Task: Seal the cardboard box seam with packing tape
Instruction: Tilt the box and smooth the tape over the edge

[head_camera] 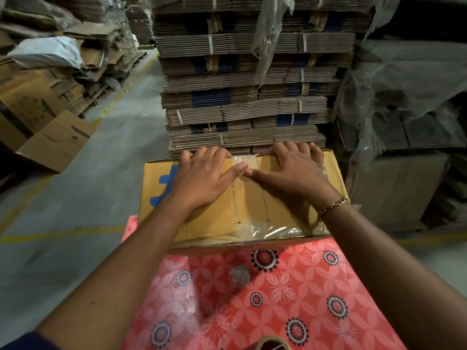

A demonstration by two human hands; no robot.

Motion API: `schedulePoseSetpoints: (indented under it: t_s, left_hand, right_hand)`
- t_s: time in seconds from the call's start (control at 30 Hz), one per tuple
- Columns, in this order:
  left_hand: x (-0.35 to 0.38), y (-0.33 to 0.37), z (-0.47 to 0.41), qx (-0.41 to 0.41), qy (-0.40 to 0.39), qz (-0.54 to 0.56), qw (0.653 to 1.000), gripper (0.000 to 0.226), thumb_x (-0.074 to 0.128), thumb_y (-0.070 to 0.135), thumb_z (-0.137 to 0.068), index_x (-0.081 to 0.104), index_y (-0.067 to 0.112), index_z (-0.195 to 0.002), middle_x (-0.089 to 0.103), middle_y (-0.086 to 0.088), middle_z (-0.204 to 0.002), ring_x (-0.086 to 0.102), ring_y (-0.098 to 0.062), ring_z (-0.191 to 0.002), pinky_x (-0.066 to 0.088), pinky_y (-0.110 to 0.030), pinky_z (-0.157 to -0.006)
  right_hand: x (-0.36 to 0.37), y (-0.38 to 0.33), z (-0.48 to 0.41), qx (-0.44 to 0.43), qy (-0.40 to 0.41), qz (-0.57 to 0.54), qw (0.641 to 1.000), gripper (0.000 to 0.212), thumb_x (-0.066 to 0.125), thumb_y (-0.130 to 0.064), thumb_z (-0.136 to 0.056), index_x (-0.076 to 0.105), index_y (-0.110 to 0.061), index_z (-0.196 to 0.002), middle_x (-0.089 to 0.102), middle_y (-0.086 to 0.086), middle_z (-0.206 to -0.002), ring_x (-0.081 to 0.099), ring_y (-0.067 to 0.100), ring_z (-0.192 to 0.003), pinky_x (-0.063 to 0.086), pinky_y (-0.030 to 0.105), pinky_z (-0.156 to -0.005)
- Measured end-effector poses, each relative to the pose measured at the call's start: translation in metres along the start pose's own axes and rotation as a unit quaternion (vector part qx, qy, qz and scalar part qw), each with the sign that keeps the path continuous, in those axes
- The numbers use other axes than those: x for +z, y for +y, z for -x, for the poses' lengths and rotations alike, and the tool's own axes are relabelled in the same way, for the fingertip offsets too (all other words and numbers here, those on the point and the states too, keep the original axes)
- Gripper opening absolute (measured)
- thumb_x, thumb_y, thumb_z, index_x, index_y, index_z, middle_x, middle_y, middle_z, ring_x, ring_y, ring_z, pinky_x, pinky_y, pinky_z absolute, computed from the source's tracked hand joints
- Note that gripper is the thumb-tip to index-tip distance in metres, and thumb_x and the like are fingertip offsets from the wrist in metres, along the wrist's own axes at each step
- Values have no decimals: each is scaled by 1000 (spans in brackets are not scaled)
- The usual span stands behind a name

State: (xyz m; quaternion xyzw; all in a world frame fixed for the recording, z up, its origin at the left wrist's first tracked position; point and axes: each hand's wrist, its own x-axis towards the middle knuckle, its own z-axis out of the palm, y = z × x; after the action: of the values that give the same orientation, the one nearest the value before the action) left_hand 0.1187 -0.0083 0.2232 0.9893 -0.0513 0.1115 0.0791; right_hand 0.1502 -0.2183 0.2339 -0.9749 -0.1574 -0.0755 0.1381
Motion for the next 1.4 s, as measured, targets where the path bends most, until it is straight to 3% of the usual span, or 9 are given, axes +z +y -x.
schedulePoseSetpoints:
  t_s: [0.3,0.43,0.53,0.67,0.83,1.07,1.17,1.27,1.4]
  left_hand:
    - [-16,-2,2,27,-88,-18,996,93,37,90,-74,32,30,-145,40,4,-149,31,-18,-137,21,-48,-109]
    - [-24,-4,4,40,-142,-3,989,104,52,88,-69,26,30,-151,34,3,-154,25,-18,-141,17,-52,-114]
    - [-30,-7,9,56,-181,8,982,112,63,85,-65,19,33,-153,32,4,-154,24,-19,-141,16,-49,-113]
    - [-38,-4,25,56,-193,28,979,115,69,83,-60,20,38,-154,35,7,-157,30,-19,-142,20,-46,-114]
    - [-45,7,62,25,-157,11,987,114,69,89,-46,40,39,-145,56,11,-145,54,-19,-126,42,-41,-102]
    - [-25,16,118,53,-133,5,990,93,53,94,-59,39,43,-136,54,15,-142,51,-14,-127,34,-42,-106]
    - [-11,23,135,72,-97,-10,993,83,58,86,-67,45,39,-134,56,15,-138,53,-15,-125,37,-40,-101]
    - [21,17,154,101,-59,-16,993,69,63,78,-69,55,34,-122,64,13,-123,59,-18,-113,41,-40,-89]
    - [87,7,181,125,-32,-41,991,54,73,65,-69,61,31,-109,68,11,-111,62,-19,-95,44,-38,-74]
  right_hand:
    - [-18,6,1,-30,-123,13,992,132,45,-101,-35,33,-29,-144,30,0,-153,12,28,-149,-3,53,-122]
    - [-24,3,6,-27,-146,24,989,130,65,-93,-44,26,-27,-149,19,0,-161,2,29,-152,-7,56,-122]
    - [-24,2,14,-22,-139,21,990,128,68,-91,-45,27,-28,-148,22,0,-160,5,29,-152,-7,56,-123]
    - [-20,3,38,-28,-90,-2,996,125,65,-94,-42,33,-31,-145,40,-3,-147,22,26,-145,-1,50,-123]
    - [-16,4,76,-53,-55,38,996,120,51,-101,-40,39,-35,-140,49,-9,-136,35,21,-132,15,46,-112]
    - [-26,9,97,-108,-163,92,976,102,62,-92,-55,46,-39,-140,65,-9,-125,57,17,-114,43,37,-90]
    - [-16,13,108,-127,-152,108,974,100,63,-90,-57,49,-42,-143,70,-7,-119,65,20,-109,45,32,-75]
    - [15,22,126,-150,-132,130,971,90,57,-90,-62,51,-44,-140,71,-2,-118,64,24,-111,50,36,-84]
    - [82,40,157,-193,-104,124,968,66,72,-64,-72,62,-35,-131,71,-10,-127,64,21,-115,53,41,-82]
